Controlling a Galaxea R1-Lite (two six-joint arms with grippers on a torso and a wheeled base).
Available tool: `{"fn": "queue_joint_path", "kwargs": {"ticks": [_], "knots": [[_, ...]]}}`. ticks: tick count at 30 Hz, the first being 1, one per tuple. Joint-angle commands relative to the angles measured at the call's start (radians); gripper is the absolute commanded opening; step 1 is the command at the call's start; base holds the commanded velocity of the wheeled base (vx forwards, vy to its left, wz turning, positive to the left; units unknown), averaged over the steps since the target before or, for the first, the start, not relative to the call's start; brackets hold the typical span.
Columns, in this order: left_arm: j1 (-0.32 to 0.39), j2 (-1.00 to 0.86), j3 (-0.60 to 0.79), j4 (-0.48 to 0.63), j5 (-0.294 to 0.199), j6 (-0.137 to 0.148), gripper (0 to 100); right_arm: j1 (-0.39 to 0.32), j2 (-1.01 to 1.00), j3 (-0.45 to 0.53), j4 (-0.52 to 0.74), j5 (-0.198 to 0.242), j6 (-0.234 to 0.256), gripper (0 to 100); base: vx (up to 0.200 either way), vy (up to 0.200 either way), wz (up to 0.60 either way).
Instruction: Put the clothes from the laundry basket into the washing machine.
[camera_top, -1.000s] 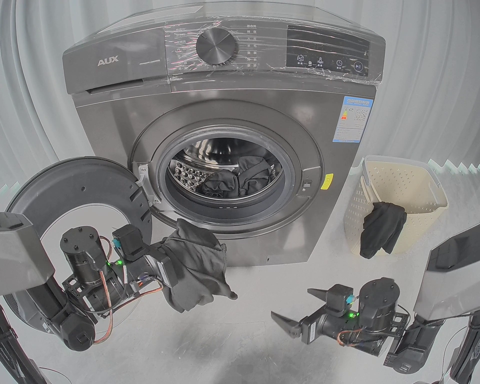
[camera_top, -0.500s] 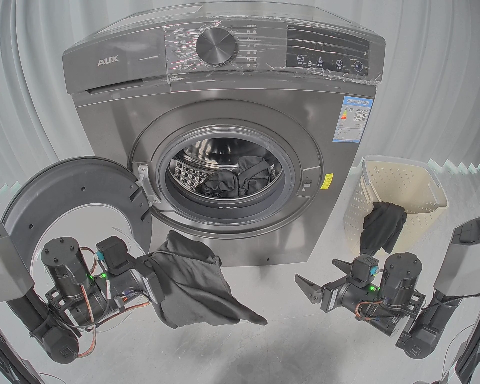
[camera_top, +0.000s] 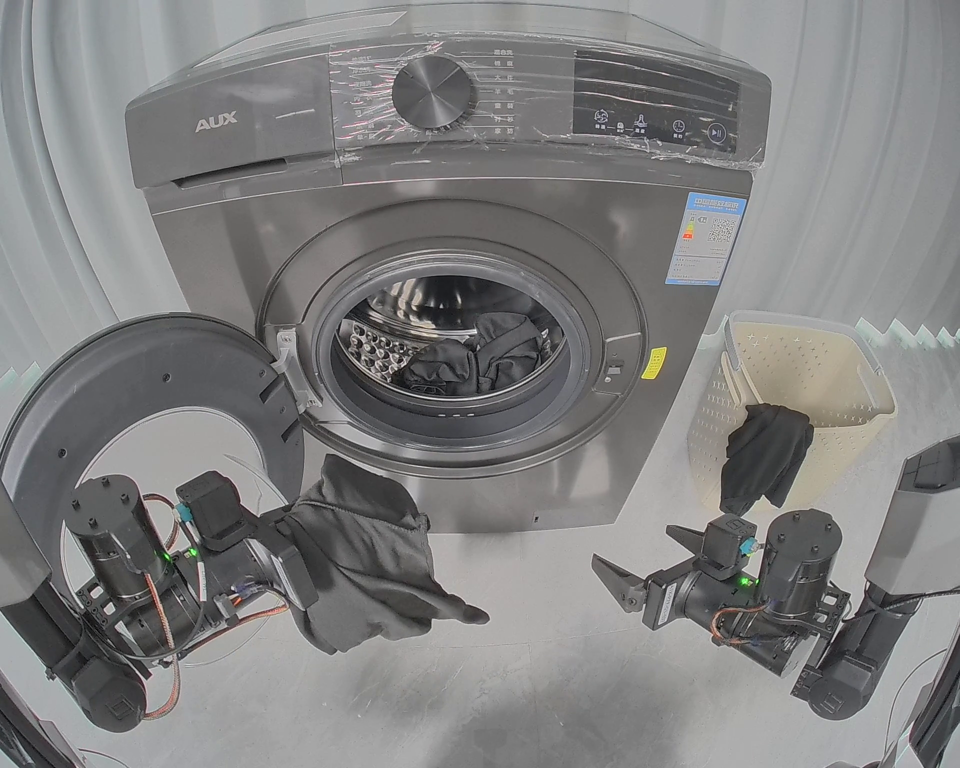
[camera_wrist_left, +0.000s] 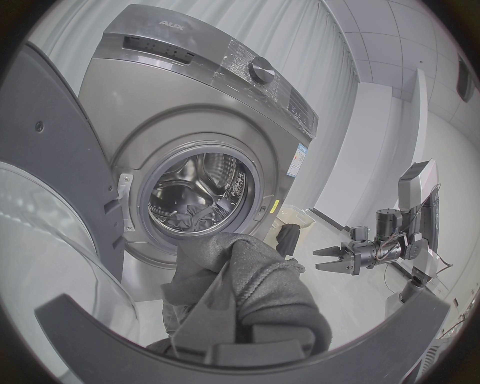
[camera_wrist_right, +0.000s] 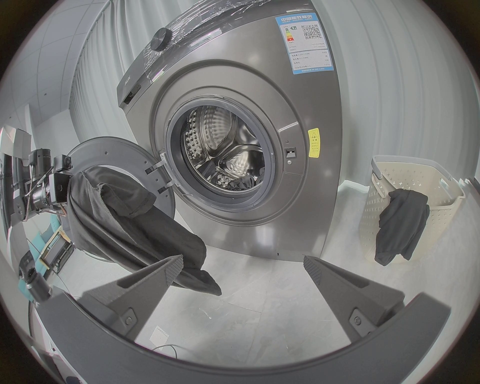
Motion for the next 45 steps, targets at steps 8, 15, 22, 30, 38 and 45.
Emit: {"fn": "queue_joint_path", "kwargs": {"ticks": [8, 15, 22, 30, 38, 45], "knots": [[-0.033, 0.010, 0.022, -0.002, -0.001, 0.002, 0, 0.001, 0.002, 0.012, -0.001, 0.002, 0.019, 100, 0.025, 0.000, 0.00], [-0.036, 0.023, 0.018, -0.002, -0.001, 0.003, 0, 0.004, 0.003, 0.012, -0.001, 0.002, 0.019, 100, 0.200, 0.000, 0.00], [-0.042, 0.036, 0.024, -0.002, 0.000, 0.022, 0, 0.004, 0.002, 0.013, -0.001, 0.002, 0.019, 100, 0.029, 0.000, 0.00], [-0.045, 0.053, 0.022, -0.003, 0.002, 0.031, 0, 0.011, 0.000, 0.012, -0.001, 0.000, 0.019, 100, 0.150, 0.000, 0.00], [-0.056, 0.060, 0.026, -0.003, 0.004, 0.031, 0, 0.013, 0.000, 0.012, -0.001, 0.002, 0.019, 100, 0.025, 0.000, 0.00], [-0.057, 0.063, 0.022, -0.003, 0.004, 0.031, 0, 0.014, -0.001, 0.013, -0.001, 0.002, 0.019, 100, 0.200, 0.000, 0.00]]}}
